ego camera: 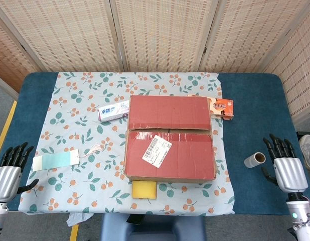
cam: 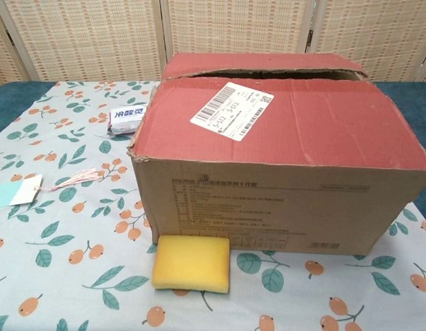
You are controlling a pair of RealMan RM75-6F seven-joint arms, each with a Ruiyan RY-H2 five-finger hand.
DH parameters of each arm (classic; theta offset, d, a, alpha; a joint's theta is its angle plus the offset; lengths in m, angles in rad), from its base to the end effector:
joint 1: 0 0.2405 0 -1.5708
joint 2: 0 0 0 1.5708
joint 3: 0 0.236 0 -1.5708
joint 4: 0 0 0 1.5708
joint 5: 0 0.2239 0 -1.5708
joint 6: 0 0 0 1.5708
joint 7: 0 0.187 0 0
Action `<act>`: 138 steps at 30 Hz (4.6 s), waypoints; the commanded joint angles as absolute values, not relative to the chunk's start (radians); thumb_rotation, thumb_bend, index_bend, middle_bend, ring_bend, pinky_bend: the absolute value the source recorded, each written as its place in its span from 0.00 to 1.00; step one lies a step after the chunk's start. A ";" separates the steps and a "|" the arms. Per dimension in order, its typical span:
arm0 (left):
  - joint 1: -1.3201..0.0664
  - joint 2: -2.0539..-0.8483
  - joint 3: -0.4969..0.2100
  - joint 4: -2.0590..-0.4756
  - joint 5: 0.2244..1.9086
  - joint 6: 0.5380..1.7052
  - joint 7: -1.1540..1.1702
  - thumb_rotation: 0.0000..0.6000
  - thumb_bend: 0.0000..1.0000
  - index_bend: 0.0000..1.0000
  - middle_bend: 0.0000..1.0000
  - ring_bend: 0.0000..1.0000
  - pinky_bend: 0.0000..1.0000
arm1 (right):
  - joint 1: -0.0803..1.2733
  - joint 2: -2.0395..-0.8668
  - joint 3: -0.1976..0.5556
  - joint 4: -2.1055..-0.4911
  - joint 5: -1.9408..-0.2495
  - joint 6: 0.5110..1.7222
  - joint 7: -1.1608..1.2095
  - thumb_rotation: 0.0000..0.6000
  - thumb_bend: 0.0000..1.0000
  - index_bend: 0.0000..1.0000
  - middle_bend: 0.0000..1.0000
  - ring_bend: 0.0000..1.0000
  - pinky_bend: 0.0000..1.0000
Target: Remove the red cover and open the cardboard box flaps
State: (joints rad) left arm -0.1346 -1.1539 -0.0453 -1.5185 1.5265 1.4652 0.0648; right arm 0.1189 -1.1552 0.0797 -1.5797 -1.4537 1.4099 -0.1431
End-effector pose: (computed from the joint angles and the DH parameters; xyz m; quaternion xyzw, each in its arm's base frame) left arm -0.3004 0.2391 0.1304 -0.6352 -0.3361 -0.3649 0.5919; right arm -0.3035 -0.2407 0.1253 0.6205 -0.3603 0.3382 0.6090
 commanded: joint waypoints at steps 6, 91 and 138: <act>-0.136 -1.173 -0.045 -1.519 1.522 1.467 0.112 1.00 0.21 0.00 0.00 0.00 0.00 | 0.134 -1.147 0.088 -1.577 -1.441 1.388 -0.121 1.00 0.38 0.00 0.00 0.00 0.00; -0.255 -1.218 -0.104 -1.224 1.413 1.295 -0.196 1.00 0.25 0.00 0.00 0.00 0.00 | 0.941 -1.259 0.463 -1.174 -1.056 0.677 -0.052 1.00 0.38 0.00 0.00 0.00 0.00; -0.264 -1.299 -0.078 -1.077 1.491 1.373 -0.271 1.00 0.32 0.00 0.05 0.01 0.00 | 0.891 -0.974 -0.086 -1.196 -2.022 1.054 1.896 1.00 0.38 0.08 0.05 0.14 0.24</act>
